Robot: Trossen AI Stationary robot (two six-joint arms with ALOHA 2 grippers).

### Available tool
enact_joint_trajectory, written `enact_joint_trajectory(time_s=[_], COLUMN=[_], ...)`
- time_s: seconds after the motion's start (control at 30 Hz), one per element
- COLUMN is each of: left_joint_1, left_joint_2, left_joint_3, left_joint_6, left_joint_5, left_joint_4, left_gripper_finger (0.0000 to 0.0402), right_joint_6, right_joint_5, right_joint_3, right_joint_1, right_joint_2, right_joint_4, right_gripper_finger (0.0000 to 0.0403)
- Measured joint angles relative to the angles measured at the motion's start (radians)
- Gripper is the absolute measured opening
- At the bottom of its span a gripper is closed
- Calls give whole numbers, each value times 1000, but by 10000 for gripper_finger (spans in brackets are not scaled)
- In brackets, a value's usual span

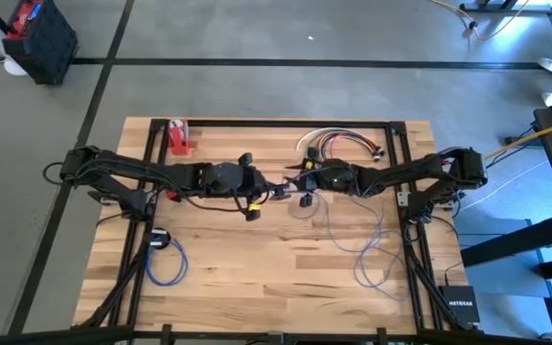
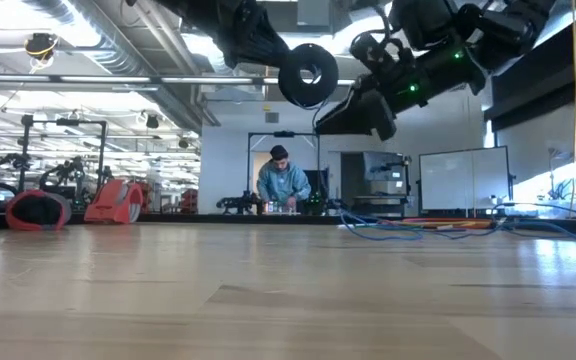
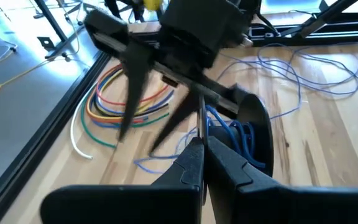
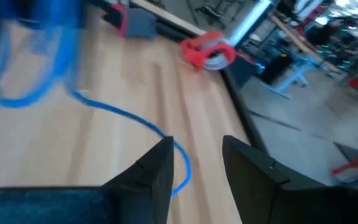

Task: Coil cords
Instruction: Coil the blue cable wire on the black spool

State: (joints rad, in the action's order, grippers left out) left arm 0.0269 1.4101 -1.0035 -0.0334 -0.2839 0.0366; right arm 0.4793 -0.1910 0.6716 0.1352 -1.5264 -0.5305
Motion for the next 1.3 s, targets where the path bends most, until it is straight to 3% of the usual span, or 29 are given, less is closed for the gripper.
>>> enact_joint_trajectory(time_s=[0.47, 0.93, 1.03, 1.23, 1.3], left_joint_1=[0, 0, 0, 0, 2], left_joint_2=[0, 0, 0, 0, 0], left_joint_3=[0, 0, 0, 0, 0], left_joint_6=[0, 0, 0, 0, 0], left_joint_5=[0, 0, 0, 0, 0], left_joint_4=[6, 2, 4, 7, 7], left_gripper_finger=[1, 1, 1, 1, 1], right_joint_6=[-8, -33, -25, 9, 8], right_joint_5=[62, 126, 80, 53, 53], right_joint_3=[0, 0, -1, -1, 0], right_joint_1=[23, 23, 22, 21, 21], right_joint_2=[-10, -74, -86, -71, -70], right_joint_4=[58, -123, -119, -77, -65], right_gripper_finger=[143, 140, 119, 20, 9])
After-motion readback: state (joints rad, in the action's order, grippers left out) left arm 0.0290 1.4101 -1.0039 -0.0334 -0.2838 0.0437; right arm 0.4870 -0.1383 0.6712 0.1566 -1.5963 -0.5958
